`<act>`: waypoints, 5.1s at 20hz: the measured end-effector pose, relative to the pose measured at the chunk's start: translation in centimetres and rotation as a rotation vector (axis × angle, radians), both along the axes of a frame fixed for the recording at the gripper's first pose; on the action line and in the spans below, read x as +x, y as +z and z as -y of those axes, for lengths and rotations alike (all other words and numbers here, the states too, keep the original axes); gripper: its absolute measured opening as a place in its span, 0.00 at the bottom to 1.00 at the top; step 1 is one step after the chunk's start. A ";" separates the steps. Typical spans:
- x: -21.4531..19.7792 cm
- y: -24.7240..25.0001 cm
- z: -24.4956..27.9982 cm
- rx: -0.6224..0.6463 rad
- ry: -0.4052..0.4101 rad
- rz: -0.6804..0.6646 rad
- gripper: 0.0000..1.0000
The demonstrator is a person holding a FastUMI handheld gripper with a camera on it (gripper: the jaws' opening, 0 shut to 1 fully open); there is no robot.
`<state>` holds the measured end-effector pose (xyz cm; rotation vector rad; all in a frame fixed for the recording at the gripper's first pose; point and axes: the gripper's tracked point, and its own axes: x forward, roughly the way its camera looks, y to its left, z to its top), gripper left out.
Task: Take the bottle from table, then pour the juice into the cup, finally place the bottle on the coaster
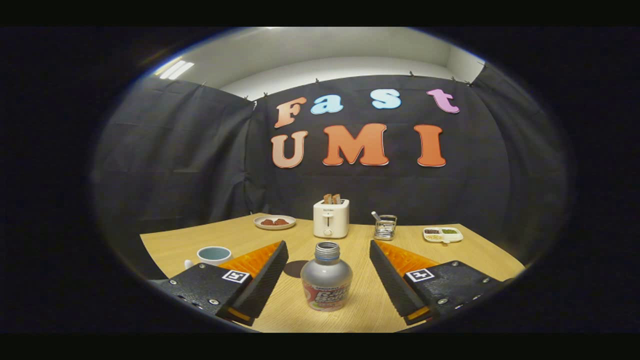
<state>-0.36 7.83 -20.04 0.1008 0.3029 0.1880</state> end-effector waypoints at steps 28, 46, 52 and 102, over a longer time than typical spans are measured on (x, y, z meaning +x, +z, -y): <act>-0.2 -7.5 -2.6 -0.089 0.026 -0.179 0.78; 4.2 -3.8 -5.7 -0.745 0.087 0.038 0.77; 4.6 -4.0 -7.0 -0.910 0.152 0.079 0.77; 6.8 -1.5 -11.1 -1.688 0.353 0.477 0.76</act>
